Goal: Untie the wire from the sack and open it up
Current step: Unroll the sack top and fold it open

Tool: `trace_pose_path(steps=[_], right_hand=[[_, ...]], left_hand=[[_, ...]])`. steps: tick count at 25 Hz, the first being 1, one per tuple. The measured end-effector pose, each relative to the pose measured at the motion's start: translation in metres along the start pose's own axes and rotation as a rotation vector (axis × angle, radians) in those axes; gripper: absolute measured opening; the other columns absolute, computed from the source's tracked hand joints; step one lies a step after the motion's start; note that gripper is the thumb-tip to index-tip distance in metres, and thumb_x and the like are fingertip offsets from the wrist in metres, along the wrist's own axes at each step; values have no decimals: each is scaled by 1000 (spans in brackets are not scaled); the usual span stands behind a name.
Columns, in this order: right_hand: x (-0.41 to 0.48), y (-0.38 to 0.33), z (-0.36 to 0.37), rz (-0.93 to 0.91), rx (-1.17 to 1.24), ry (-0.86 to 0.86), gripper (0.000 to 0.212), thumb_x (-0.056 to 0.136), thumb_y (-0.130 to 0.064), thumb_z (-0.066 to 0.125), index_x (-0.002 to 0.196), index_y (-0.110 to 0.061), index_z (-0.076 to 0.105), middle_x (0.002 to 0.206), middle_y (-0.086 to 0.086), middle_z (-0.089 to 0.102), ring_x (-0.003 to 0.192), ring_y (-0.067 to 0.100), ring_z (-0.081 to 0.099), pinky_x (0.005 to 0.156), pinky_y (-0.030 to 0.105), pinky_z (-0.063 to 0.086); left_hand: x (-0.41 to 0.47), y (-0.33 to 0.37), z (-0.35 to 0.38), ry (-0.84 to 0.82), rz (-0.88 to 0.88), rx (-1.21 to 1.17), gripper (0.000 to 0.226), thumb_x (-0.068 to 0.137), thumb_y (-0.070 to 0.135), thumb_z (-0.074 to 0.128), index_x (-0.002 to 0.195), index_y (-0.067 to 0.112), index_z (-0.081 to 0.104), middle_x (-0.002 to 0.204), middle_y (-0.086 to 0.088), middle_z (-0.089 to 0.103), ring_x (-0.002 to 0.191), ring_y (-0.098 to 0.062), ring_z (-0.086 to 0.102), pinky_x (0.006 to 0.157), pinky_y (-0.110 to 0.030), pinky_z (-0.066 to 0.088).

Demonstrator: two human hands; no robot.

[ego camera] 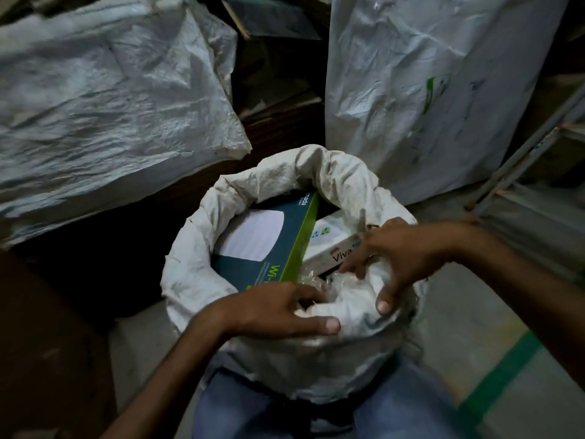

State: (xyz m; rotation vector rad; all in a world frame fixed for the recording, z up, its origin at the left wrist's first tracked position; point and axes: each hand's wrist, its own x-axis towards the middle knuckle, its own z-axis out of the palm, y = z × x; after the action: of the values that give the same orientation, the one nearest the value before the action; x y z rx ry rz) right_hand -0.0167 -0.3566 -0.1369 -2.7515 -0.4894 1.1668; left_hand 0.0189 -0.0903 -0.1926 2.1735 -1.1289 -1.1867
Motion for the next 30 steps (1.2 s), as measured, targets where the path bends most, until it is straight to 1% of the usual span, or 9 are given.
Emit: trace_pose_path(steps=[3,6,9,14,19,22,26,28,30], right_hand=[[-12,-17,31,115,-250,172,68,71,-75,72,132,-47,57,113,-22,62,113,7,45,97,45,34],[-9,-40,85,222,-545,614,38,69,-52,79,98,-29,68,91,-5,71,95,24,60,80,46,41],[-3,-56,145,381,-498,995,33,59,-26,82,85,-16,65,74,8,67,71,31,61,66,43,44],[-15,-72,153,487,-454,1156,23,68,-26,72,86,-16,61,75,9,66,69,32,61,66,41,41],[-39,-73,118,395,-435,1509,12,75,-16,58,85,-17,51,72,11,60,67,34,56,62,42,37],[-45,-78,130,334,-426,1427,27,73,-19,65,94,-19,49,76,11,62,73,35,59,67,43,39],[-85,-104,108,301,-242,563,52,81,-73,57,98,-25,67,91,-3,65,95,25,60,85,42,34],[-76,-109,93,235,-217,593,55,79,-77,60,97,-26,73,96,-4,64,102,23,59,87,40,38],[-53,-117,83,140,-152,528,70,73,-74,73,128,-32,63,130,2,59,123,26,54,99,42,45]], left_hand=[[-18,5,32,264,52,347,69,80,68,68,140,40,50,128,11,63,113,-13,61,92,-33,51],[-21,4,78,688,8,722,58,86,41,70,139,41,48,118,1,57,99,-27,65,65,-37,49],[-18,6,119,858,56,831,64,86,22,73,143,33,45,111,-7,52,83,-32,62,50,-40,48],[-57,-11,88,702,-13,769,102,76,35,81,158,32,19,146,-8,39,122,-29,53,94,-45,52],[-63,-7,74,1065,97,1046,47,80,21,77,117,18,49,95,-9,58,76,-31,60,43,-35,43],[-62,-14,87,1093,224,1044,36,83,16,55,119,16,52,97,-10,55,77,-32,59,38,-35,42],[-76,-26,101,553,116,749,58,81,33,57,138,31,45,123,4,47,107,-21,58,75,-38,55],[-89,-28,90,242,69,435,69,84,52,68,147,37,44,136,11,45,119,-7,52,101,-31,48],[-94,-32,65,305,138,205,65,81,43,81,140,38,54,132,9,53,113,-4,58,99,-34,52]])
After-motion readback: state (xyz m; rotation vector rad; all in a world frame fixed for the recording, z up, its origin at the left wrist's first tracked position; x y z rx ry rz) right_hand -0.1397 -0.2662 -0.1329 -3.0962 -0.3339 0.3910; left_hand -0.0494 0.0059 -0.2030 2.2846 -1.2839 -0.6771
